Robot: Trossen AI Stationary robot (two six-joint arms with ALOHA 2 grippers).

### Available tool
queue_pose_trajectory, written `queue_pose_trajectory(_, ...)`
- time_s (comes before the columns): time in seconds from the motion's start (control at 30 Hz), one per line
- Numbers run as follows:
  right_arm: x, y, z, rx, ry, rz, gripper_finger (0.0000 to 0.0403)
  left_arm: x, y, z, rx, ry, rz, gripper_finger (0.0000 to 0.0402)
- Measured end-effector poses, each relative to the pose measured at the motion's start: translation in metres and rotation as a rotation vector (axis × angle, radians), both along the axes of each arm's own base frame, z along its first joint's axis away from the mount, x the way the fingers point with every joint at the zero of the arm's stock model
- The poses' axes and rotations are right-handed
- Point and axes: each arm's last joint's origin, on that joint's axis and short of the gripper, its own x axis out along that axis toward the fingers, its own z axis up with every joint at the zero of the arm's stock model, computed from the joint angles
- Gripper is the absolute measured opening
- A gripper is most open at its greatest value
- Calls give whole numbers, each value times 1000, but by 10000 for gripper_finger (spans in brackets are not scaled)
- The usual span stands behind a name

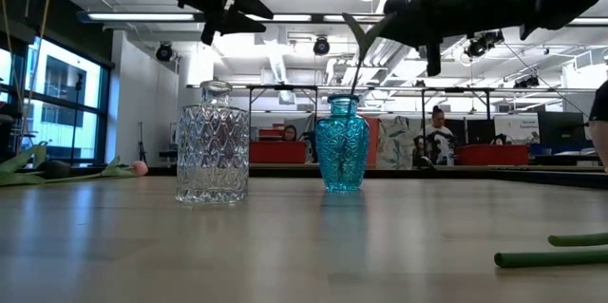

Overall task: Sort flowers into vase by color
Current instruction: Put the right black tulip into the blue vase, then put the bottom black tulip into the blue vase

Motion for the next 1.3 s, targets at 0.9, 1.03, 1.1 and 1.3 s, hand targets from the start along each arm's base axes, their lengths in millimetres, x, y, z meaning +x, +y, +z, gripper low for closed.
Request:
queue_pose_trajectory(0.9,-70,24,5,66,324,70,0,-63,-22,70,129,-253,33,152)
queue_pose_trajectory(1.03,-76,30,8,156,287,193,0,-61,-21,65,80,-230,35,152)
queue_pose_trajectory(1.1,-75,35,7,210,281,272,0,-59,-20,63,71,-213,35,152)
queue_pose_trajectory(1.3,-66,63,0,394,335,543,0,-59,-20,61,41,-204,38,152)
